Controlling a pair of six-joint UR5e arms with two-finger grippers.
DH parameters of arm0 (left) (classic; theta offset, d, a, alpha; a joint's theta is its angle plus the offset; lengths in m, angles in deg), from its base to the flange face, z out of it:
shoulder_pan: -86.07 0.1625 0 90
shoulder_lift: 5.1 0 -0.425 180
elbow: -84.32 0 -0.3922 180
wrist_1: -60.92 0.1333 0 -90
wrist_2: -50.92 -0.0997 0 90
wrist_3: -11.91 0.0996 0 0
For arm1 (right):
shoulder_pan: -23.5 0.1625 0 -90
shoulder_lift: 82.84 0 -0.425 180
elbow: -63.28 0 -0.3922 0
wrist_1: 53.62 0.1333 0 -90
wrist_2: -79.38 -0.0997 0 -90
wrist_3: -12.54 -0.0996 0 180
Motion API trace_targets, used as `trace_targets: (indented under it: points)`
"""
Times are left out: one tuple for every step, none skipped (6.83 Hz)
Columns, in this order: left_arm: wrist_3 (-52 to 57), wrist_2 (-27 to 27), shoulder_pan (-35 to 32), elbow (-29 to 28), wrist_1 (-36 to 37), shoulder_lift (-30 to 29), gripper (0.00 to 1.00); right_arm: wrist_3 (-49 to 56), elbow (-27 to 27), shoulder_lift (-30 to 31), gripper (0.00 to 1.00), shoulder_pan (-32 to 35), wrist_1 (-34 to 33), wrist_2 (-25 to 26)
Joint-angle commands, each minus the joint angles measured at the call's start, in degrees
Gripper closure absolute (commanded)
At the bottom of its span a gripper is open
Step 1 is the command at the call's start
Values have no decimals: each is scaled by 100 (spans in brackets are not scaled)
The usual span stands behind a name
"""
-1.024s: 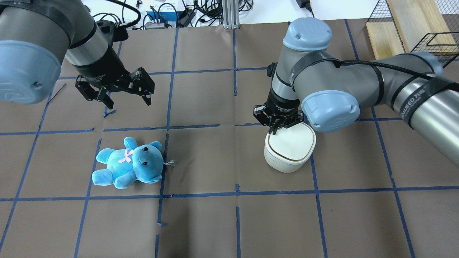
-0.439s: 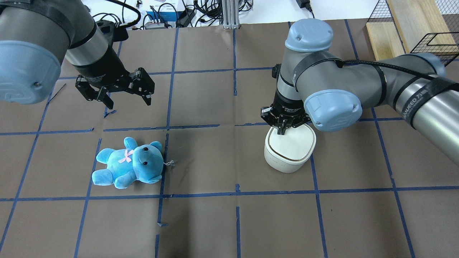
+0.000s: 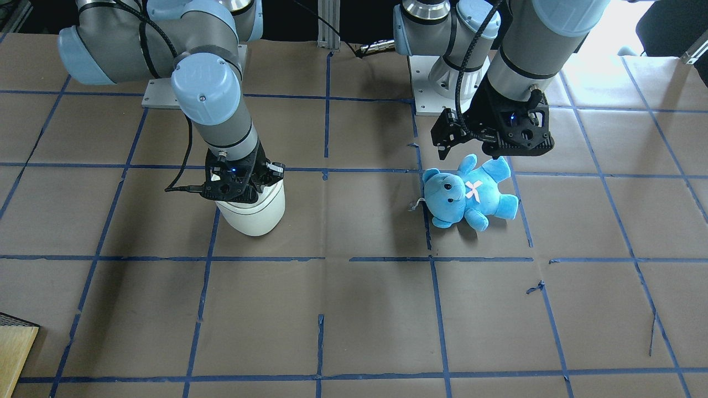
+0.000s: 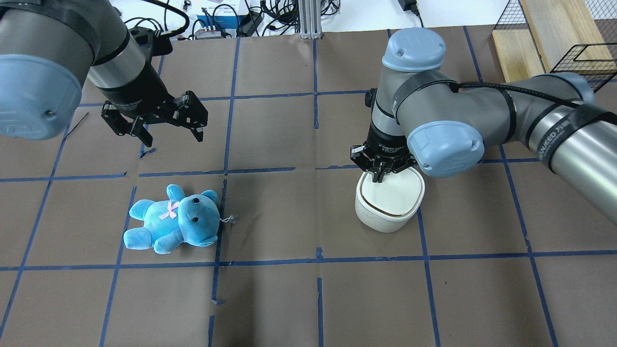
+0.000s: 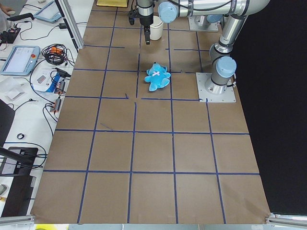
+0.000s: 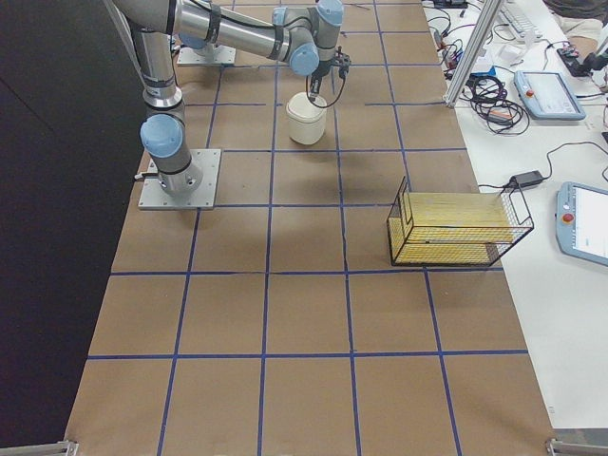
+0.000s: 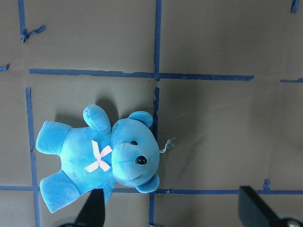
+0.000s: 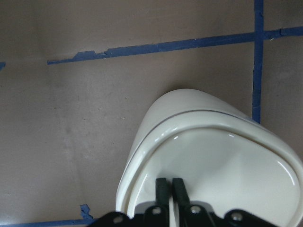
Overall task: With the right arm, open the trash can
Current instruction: 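Lift the lid upward with the right gripper to flip it open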
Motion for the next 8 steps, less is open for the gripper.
trace_targets:
  points:
    - [0, 0, 0, 0, 0, 0, 0, 8, 33, -4, 82, -5, -9, 28]
    - [0, 0, 0, 0, 0, 0, 0, 0, 16, 5, 81, -5, 17, 54]
    - [0, 0, 0, 0, 0, 0, 0, -9, -97, 109, 70, -110, 26, 55]
    - [0, 0, 0, 0, 9, 0, 0, -9, -333, 397, 41, -172, 139, 246]
    - [0, 0, 0, 0, 0, 0, 0, -1, -571, 687, 16, -355, 506, 291]
    - [0, 0, 0, 0, 9, 0, 0, 8, -712, 908, 0, -435, 910, 301]
    - [0, 0, 0, 0, 0, 0, 0, 130, -827, 1093, 0, -453, 1227, 318]
    - [0, 0, 0, 0, 0, 0, 0, 323, -837, 1295, 0, -453, 1282, 536]
